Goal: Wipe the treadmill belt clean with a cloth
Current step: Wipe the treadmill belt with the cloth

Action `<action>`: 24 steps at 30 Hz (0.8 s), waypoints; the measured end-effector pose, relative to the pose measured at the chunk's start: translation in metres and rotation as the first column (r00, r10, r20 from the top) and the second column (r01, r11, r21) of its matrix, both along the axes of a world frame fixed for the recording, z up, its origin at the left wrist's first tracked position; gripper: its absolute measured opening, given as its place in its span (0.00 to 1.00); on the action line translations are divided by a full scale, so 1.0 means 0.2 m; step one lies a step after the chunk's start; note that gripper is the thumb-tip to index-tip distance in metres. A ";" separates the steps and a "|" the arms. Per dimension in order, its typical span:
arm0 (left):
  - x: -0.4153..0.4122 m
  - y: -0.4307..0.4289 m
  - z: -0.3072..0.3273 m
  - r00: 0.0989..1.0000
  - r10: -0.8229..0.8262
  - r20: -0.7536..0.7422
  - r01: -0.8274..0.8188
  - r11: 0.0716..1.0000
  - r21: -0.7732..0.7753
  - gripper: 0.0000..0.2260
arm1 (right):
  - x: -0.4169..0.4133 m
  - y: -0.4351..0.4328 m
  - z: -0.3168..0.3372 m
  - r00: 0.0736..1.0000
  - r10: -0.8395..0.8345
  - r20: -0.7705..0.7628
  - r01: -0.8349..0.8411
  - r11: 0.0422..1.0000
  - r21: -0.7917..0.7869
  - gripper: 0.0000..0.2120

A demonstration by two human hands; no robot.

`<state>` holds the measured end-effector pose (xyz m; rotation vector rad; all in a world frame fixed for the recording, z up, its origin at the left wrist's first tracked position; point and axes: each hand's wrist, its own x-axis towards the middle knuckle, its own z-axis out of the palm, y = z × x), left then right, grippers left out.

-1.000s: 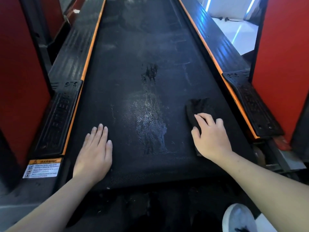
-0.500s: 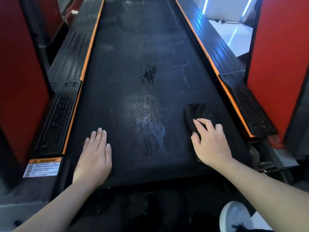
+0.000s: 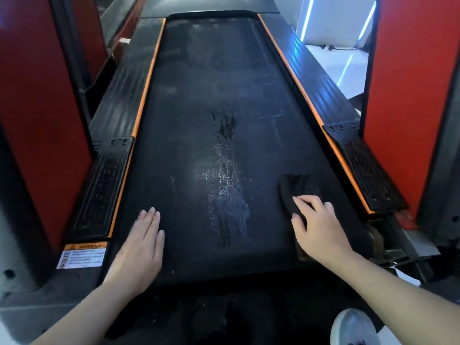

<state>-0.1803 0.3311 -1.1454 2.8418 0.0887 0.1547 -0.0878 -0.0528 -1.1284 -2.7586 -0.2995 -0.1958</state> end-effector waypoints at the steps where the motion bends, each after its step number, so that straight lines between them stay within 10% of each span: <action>1: -0.01 0.03 0.04 0.999 -0.012 0.041 0.009 0.997 0.076 0.27 | 0.01 -0.01 0.01 1.000 0.003 0.024 -0.004 1.000 0.023 0.21; 8: -0.01 0.49 0.11 0.987 0.147 -0.068 -0.113 0.927 0.357 0.32 | 0.20 -0.23 0.01 0.979 -0.147 0.142 0.165 0.978 -0.127 0.22; 14: -0.04 0.45 0.04 0.962 0.272 0.021 -0.272 0.951 0.150 0.31 | 0.26 -0.31 0.04 0.987 -0.137 0.086 0.157 0.941 -0.298 0.19; 24: -0.04 0.48 0.04 0.963 0.270 -0.018 -0.265 0.953 0.147 0.33 | 0.24 -0.19 0.02 0.956 -0.290 -0.048 0.285 0.954 -0.097 0.20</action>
